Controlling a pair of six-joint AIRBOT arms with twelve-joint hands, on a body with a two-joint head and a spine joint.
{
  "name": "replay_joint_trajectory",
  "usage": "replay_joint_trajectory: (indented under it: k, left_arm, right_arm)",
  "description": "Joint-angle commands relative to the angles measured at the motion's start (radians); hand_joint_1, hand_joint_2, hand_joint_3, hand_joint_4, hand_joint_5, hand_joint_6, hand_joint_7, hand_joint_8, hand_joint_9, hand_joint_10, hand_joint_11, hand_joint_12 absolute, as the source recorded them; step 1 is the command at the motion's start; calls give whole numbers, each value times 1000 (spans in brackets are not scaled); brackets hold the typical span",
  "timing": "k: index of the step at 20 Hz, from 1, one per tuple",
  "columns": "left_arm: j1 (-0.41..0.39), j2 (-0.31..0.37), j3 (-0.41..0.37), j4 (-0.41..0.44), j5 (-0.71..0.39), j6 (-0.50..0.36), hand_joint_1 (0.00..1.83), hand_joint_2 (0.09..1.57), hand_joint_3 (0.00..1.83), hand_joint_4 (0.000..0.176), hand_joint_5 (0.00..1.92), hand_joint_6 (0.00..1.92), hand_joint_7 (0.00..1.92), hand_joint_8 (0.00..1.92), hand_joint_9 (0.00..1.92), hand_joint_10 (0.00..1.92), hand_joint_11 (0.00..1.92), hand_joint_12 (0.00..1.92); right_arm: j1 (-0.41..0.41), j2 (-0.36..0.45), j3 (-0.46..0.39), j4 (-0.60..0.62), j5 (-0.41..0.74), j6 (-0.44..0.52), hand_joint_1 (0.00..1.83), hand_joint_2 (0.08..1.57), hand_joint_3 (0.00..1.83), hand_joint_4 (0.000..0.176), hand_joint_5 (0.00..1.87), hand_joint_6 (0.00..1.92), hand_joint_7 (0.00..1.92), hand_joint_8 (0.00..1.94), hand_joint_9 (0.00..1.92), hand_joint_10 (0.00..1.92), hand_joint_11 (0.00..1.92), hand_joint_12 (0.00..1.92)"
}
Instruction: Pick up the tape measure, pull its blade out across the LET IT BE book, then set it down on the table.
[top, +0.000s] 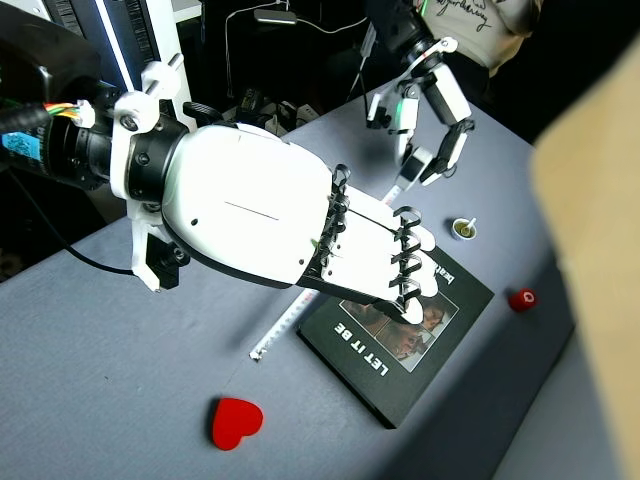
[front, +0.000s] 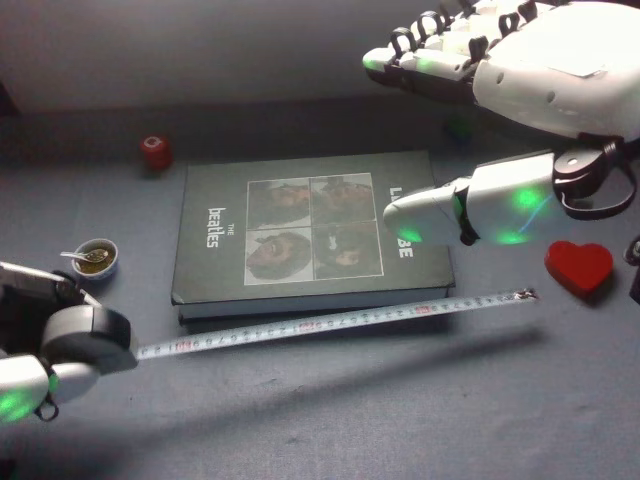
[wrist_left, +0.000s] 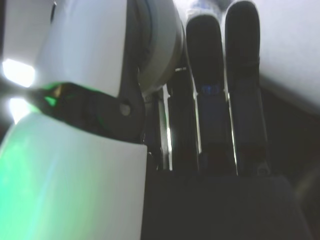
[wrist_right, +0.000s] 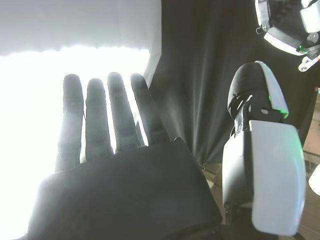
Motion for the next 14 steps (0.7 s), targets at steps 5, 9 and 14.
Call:
replay_joint_trajectory:
  k: [5,9,14]
  left_arm:
    - [20,-47,39,10,-138,-19,1381,1092,0,0,1058,703,985,940,944,1213,832,947]
    - [19,-68,54,6,-138,-16,1382,1086,0,0,1083,667,994,916,951,1203,839,936]
    - [18,-94,56,1,-147,-9,1380,1092,0,0,1064,728,1001,897,918,1230,800,932]
  right_arm:
    - [12,3,-6,-28,35,-1,91,1057,1,0,86,6,84,0,46,2,0,478]
    - [12,3,-6,-29,35,-1,92,1057,1,0,55,0,85,0,48,2,0,522]
    - [12,3,-6,-29,35,-2,92,1056,0,0,79,9,84,0,48,1,0,499]
